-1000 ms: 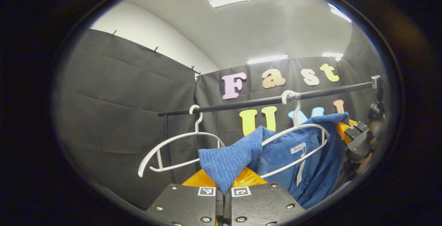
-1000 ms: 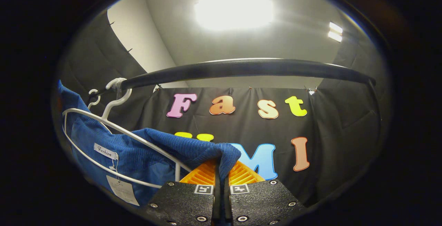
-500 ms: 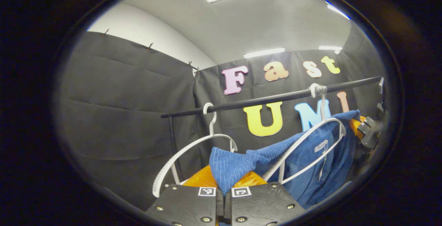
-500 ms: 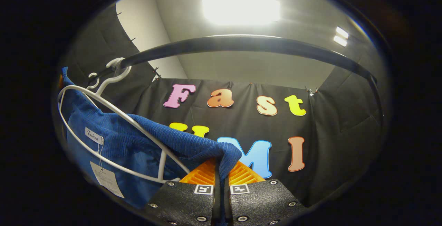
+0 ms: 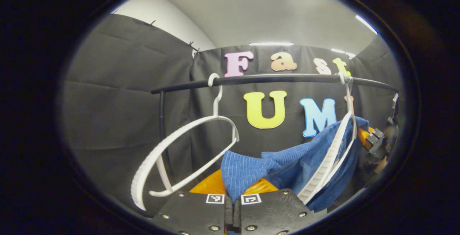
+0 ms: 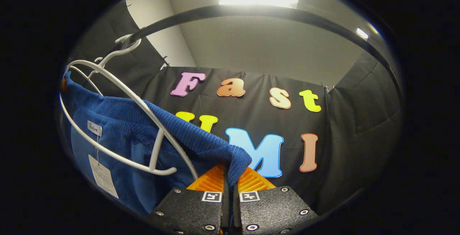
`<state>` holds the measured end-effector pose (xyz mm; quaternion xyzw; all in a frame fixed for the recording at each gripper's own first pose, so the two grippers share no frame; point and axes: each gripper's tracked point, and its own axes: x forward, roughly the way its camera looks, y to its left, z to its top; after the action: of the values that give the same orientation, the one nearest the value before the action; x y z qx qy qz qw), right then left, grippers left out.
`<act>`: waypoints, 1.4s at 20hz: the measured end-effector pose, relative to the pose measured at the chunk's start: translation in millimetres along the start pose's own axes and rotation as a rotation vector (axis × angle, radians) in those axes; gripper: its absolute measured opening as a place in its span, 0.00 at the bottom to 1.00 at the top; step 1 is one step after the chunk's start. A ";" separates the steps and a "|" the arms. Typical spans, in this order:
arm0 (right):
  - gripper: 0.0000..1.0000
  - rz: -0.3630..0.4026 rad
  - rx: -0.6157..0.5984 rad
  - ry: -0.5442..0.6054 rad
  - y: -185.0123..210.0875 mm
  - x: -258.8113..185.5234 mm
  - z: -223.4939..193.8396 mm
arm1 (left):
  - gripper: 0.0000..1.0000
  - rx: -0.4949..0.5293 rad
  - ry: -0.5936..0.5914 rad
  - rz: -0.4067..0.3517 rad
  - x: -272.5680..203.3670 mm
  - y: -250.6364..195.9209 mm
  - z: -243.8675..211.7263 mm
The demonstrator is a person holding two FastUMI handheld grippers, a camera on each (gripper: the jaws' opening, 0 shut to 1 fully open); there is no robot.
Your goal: Grasp the clothes on the hanger with both hands and then place them into the laundry hamper below.
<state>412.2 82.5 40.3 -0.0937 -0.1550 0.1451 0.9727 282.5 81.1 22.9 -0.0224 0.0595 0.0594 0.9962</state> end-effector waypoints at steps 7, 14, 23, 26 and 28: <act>0.04 -0.063 0.084 0.069 -9.5 30.8 -21.2 | 0.02 -0.023 0.046 -0.054 7.2 -13.2 -24.7; 0.04 -0.029 0.079 0.182 6.4 3.3 -71.1 | 0.02 -0.049 0.095 -0.051 -0.6 -13.0 -57.2; 0.04 -0.005 0.085 0.285 27.6 -71.7 -80.2 | 0.02 -0.069 0.119 -0.060 -55.1 -9.9 -87.9; 0.03 -0.009 0.088 0.273 35.8 -104.9 -52.4 | 0.02 -0.060 0.111 -0.094 -84.8 -5.5 -85.6; 0.04 -0.004 0.091 0.262 43.7 -126.1 -32.6 | 0.02 -0.064 0.095 -0.112 -100.0 -2.9 -78.7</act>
<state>297.0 79.9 -34.7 -0.0675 -0.0200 0.1366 0.9881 175.1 62.6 -42.9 -0.0603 0.1036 0.0043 0.9928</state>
